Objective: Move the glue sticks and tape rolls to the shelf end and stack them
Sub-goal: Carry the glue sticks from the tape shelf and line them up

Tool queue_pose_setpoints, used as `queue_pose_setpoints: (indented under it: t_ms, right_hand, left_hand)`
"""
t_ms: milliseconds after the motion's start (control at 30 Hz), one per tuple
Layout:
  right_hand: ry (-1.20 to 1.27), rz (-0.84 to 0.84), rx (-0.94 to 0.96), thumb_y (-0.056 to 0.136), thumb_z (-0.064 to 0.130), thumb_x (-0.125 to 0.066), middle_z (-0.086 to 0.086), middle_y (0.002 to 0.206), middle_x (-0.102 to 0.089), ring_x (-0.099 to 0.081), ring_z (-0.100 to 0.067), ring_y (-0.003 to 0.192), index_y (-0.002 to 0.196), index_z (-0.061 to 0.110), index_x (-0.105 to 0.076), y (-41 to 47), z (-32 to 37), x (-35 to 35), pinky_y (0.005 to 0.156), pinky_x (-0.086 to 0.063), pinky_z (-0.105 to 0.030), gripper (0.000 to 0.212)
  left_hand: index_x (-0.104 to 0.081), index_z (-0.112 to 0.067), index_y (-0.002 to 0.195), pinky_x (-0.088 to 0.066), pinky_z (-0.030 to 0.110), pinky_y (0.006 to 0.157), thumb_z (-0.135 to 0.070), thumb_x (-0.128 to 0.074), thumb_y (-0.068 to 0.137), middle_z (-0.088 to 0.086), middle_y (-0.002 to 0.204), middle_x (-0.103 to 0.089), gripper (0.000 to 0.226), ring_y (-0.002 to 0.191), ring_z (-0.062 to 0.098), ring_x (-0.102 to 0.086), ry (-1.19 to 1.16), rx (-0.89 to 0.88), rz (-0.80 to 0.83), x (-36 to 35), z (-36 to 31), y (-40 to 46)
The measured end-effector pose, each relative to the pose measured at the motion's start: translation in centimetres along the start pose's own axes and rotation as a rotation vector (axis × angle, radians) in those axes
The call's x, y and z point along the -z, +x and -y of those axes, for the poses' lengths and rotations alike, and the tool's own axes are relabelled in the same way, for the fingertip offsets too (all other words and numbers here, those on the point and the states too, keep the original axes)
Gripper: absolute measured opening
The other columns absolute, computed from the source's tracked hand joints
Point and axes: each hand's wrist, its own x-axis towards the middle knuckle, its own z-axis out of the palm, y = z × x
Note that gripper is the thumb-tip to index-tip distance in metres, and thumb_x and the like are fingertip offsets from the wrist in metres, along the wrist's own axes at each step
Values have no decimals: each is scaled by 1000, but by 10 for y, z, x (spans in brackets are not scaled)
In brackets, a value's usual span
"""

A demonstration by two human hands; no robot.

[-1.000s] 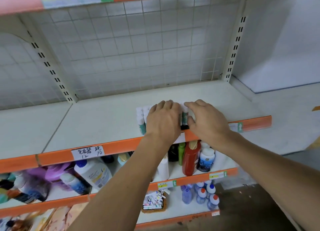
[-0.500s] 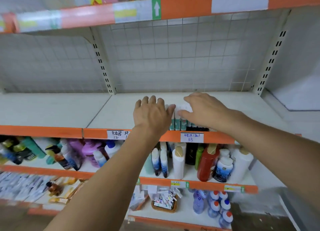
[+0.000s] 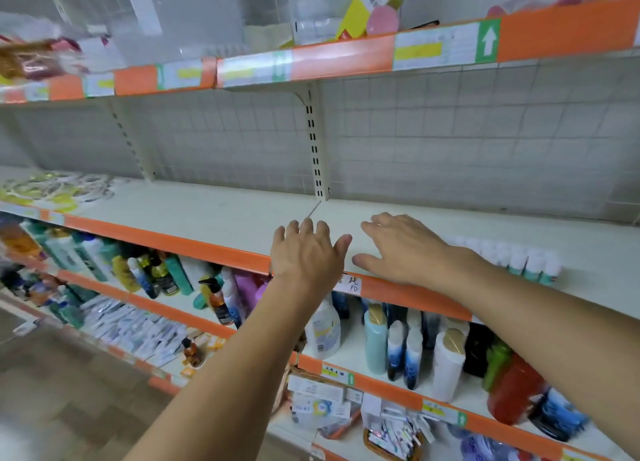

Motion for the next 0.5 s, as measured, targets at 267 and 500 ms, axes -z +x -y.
queue_pose_setpoints:
  t_ms: [267, 500]
  right_hand:
    - [58, 14, 98, 95, 56, -48, -8, 134, -50, -48, -30, 122, 135, 15, -47, 79, 72, -15, 102, -35, -38, 58]
    - [81, 42, 175, 94, 49, -48, -9, 129, -52, -50, -31, 120, 132, 15, -50, 148, 138, -43, 101, -36, -40, 51]
  left_hand:
    - [-46, -17, 138, -29, 43, 112, -59, -13, 100, 7, 142, -49, 66, 135, 27, -39, 26, 79, 21, -16, 93, 26]
    - [-52, -17, 131, -31, 42, 110, -58, -16, 100, 6, 134, -54, 63, 130, 26, -43, 25, 161, 47, -39, 175, 45]
